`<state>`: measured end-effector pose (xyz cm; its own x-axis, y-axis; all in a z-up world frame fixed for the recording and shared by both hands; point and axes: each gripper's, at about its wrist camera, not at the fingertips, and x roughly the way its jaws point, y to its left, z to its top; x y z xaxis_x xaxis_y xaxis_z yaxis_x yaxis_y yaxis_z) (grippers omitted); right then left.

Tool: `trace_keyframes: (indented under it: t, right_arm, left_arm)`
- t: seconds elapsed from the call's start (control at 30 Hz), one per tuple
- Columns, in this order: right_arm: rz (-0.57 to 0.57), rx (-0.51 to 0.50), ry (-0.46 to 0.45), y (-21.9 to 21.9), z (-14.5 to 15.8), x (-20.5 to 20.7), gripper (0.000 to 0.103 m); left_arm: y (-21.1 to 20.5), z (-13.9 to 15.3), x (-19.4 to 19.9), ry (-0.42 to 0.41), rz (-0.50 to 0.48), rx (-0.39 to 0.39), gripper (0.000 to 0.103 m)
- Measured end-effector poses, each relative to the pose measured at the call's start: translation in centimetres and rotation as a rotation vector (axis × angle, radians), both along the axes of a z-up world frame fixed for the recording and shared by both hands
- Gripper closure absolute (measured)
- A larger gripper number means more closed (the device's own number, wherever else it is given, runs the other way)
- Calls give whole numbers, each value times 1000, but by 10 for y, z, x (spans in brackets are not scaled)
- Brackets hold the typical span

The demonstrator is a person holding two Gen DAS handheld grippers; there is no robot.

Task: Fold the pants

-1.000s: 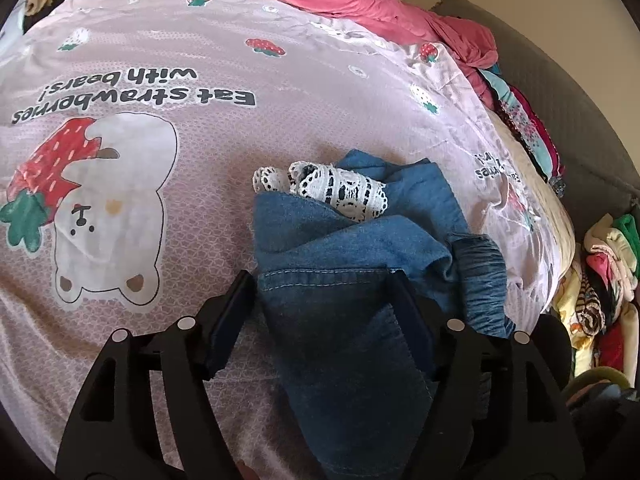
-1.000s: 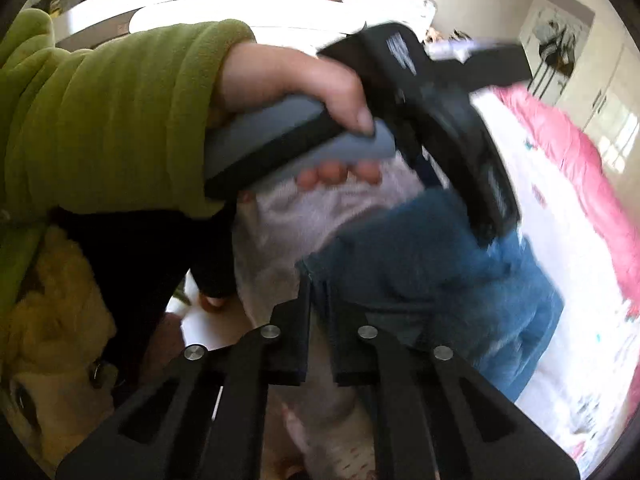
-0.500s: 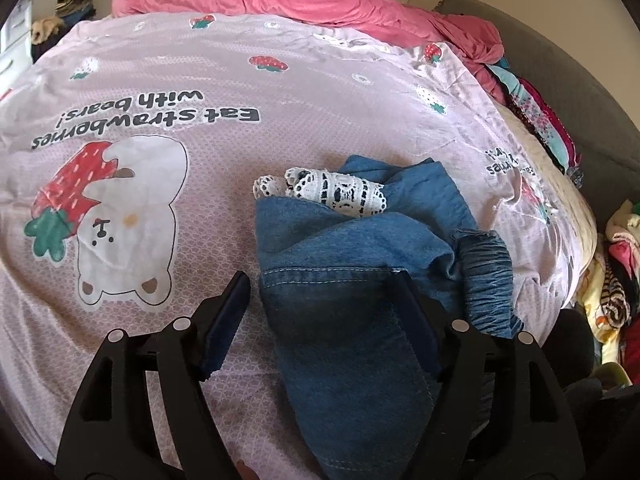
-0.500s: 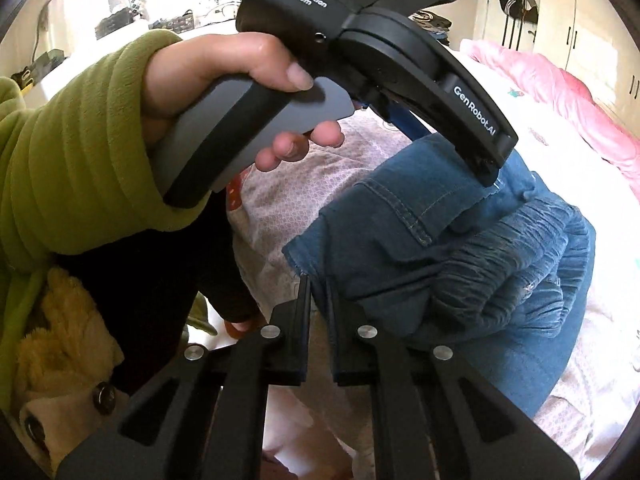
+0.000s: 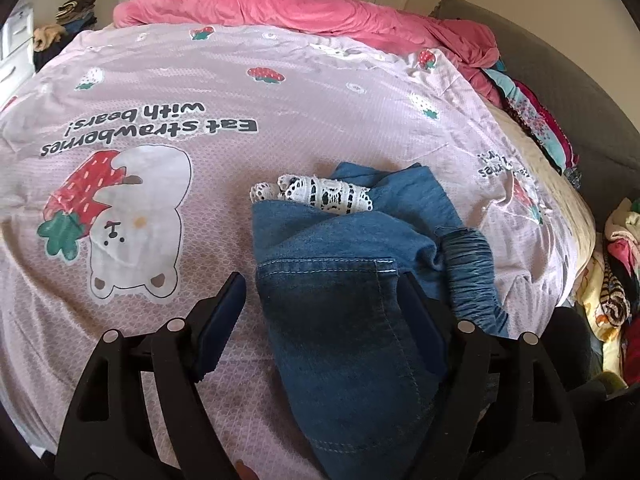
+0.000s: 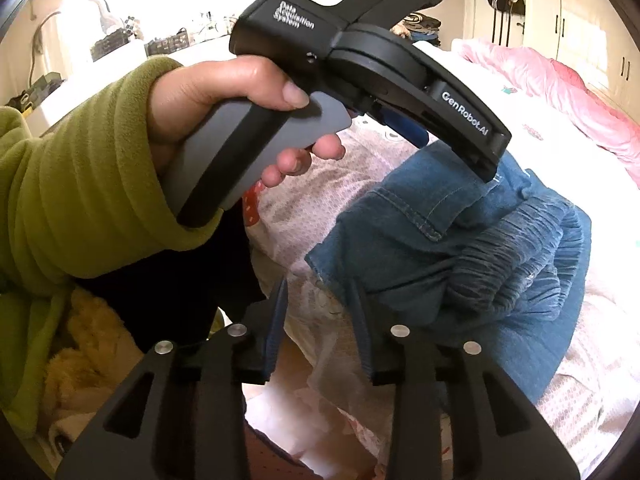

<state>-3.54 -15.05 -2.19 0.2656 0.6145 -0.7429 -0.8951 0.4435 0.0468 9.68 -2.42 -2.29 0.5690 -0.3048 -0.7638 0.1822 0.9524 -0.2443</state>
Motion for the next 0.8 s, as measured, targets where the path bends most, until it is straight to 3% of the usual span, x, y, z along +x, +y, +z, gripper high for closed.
trace_keyframes:
  t: [0.23,0.3,0.4,0.47,0.8]
  right_arm:
    - [-19,52,-30,-6,20,-15,50]
    - [-38,63,-42,-7,25,-16,36]
    - [-72,91,-63,-10,35,-17,33]
    - [-97,114,-78,-15,43,-17,23]
    - [-278,176,-133,-48,68,-1,11]
  left_arm:
    - [3,12,-9,-32,9,-12,30]
    - [4,16,-13,-41,9,-12,29]
    - [4,21,-18,-56,9,-9,27]
    - [5,25,-23,-68,10,-10,25]
    - [6,48,-44,-133,14,-8,14]
